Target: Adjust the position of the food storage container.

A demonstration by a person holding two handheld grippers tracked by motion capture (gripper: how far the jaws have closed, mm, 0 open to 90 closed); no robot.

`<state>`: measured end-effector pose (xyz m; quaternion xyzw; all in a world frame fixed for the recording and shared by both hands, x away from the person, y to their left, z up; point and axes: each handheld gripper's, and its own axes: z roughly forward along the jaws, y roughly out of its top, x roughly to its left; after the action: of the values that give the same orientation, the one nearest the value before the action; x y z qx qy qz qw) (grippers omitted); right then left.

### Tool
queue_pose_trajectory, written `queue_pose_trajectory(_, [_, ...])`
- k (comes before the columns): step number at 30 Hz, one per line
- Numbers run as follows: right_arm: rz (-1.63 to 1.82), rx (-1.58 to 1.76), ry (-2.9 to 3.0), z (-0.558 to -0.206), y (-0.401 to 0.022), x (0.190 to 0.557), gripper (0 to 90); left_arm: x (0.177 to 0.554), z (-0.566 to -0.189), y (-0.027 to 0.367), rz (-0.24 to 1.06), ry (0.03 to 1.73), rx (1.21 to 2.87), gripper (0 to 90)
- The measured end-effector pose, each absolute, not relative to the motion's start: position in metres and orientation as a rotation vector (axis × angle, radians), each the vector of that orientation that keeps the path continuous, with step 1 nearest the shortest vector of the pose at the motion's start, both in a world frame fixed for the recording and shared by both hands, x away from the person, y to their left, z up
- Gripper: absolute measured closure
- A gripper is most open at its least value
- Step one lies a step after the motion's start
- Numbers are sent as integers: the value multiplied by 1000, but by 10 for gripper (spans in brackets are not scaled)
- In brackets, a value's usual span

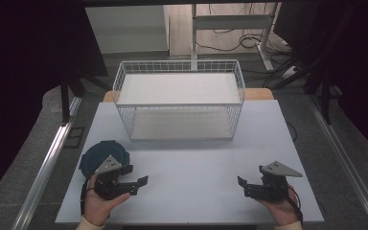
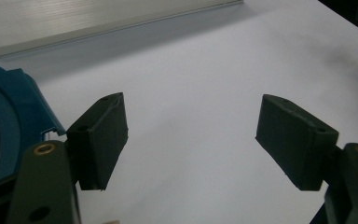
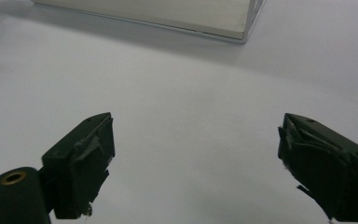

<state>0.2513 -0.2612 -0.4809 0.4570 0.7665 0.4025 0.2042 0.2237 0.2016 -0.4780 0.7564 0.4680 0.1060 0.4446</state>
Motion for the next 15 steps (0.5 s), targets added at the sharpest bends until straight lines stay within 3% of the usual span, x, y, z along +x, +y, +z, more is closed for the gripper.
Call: queue_pose_trajectory(15, [1123, 1236, 2169, -481, -268, 251, 166, 222, -475, 204, 289, 1119, 1898, 253])
